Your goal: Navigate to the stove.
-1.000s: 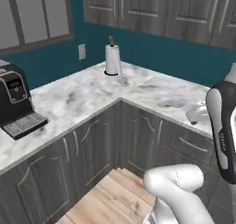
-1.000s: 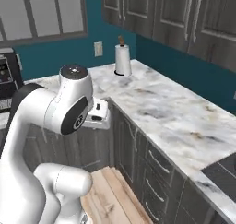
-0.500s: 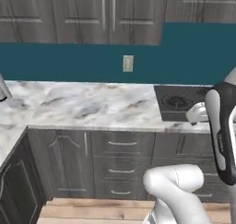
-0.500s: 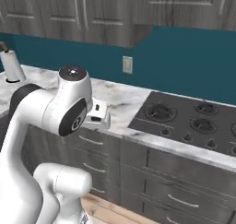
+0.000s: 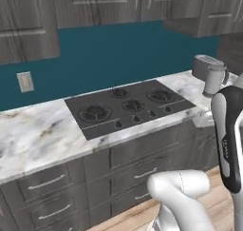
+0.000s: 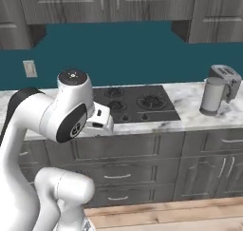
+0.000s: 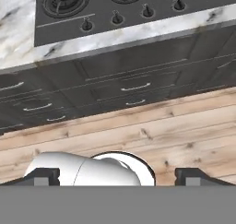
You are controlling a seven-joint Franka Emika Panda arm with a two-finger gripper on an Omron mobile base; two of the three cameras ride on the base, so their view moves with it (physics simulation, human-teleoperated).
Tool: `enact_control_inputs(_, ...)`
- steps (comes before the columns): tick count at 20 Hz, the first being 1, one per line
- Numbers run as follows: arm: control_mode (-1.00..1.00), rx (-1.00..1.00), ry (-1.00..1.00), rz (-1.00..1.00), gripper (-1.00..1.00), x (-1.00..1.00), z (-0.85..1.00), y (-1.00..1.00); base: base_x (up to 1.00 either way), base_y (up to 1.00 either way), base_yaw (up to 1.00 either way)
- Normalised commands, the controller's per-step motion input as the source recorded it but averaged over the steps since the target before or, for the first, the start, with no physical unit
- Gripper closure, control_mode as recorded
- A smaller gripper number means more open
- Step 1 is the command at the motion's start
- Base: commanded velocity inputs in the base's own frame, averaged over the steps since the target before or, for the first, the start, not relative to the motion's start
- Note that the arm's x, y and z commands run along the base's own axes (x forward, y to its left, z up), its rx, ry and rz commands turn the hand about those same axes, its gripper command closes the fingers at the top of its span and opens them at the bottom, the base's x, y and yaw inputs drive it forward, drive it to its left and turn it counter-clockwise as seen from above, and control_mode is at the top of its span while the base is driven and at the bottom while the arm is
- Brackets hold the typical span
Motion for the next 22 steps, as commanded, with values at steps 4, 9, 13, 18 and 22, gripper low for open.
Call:
enact_control_inputs(4, 1.00, 0.00, 0.00, 0.00, -1.00, 0.00, 0.00, 0.00, 0.99, -0.40, -0.18)
enact_control_inputs(9, 1.00, 0.00, 0.00, 0.00, -1.00, 0.00, 0.00, 0.00, 1.00, -0.83, 0.23)
enact_control_inputs(13, 1.00, 0.00, 0.00, 0.00, -1.00, 0.00, 0.00, 0.00, 0.96, -0.71, 0.41)
enact_control_inputs(18, 1.00, 0.00, 0.00, 0.00, -1.00, 0.00, 0.00, 0.00, 0.97, 0.18, 0.45)
enact_control_inputs(22, 1.00, 0.00, 0.00, 0.00, -1.00, 0.00, 0.00, 0.00, 0.60, 0.92, 0.49)
